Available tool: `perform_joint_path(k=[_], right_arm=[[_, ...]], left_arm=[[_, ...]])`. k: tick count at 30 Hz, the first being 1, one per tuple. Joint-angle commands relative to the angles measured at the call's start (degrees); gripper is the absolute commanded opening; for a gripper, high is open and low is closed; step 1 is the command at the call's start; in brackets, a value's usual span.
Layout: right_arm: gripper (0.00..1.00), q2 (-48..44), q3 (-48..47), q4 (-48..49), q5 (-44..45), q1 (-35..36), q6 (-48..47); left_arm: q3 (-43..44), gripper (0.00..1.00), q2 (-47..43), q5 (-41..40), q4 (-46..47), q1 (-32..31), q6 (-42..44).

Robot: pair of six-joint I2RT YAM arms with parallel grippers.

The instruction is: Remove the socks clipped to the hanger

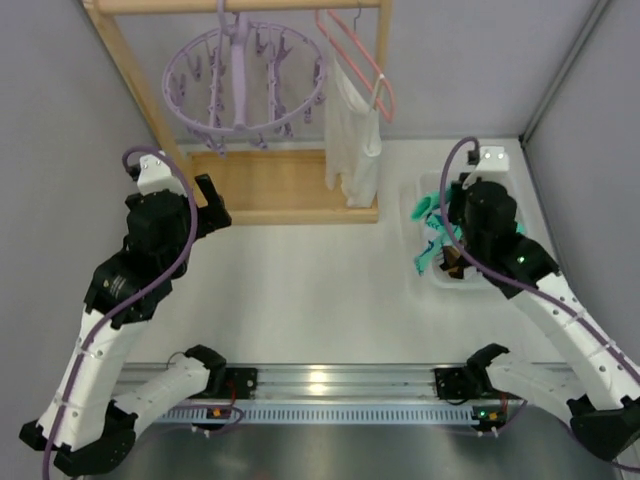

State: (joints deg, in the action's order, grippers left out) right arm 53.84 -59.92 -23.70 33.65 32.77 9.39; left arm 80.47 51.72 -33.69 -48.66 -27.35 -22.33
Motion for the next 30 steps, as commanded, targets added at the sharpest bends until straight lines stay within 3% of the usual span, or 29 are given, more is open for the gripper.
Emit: perform_joint_path(k=[1,3,6,10,19,24,27,28,29,30], right_arm=[[0.00,2.31,-7.12,-2.14,-8.14,-12.68,-2.70],[0.00,5.72,-8.45,-1.35,-15.69,-18.51,-2.45],[0.00,9.94,-9.16,1.11,-19.94,-27.65,-0.95],[0.00,17.15,-6.45,5.68,-22.31,-30.31,-0.07],[0.01,38.86,-0.03,8.59,-22.40,-34.35,7.03],[0.11,46.43,-0.46,8.76,-24.77,-35.41,8.54],[0.20,45.30,0.07,9.64,-25.91,-35.67,9.51],[0.25,44.86,-0.11,9.29,-26.26,-35.76,9.77],[0.43,43.55,-0.37,8.94,-26.96,-35.85,9.86],[0.51,42.84,-0.98,8.33,-26.97,-35.85,9.95]], left_arm=[[-6.01,0.98,-7.40,4.16,1.46,0.28,-1.05],[-11.10,0.98,-10.31,4.34,2.60,0.28,-0.70],[-18.14,0.98,-15.94,3.82,5.77,0.28,-0.08],[-25.78,0.98,-19.29,3.54,8.57,0.20,-1.40],[-29.22,0.98,-22.10,7.50,8.67,0.28,-1.14],[-29.49,0.98,-22.46,8.99,8.68,0.28,-1.14],[-29.58,0.98,-22.54,9.34,8.67,0.28,-1.23],[-29.58,0.98,-22.63,9.35,8.85,0.20,-1.14],[-29.58,0.98,-22.55,9.43,8.85,0.20,-1.14],[-29.58,0.98,-22.81,9.43,8.85,0.20,-1.14]])
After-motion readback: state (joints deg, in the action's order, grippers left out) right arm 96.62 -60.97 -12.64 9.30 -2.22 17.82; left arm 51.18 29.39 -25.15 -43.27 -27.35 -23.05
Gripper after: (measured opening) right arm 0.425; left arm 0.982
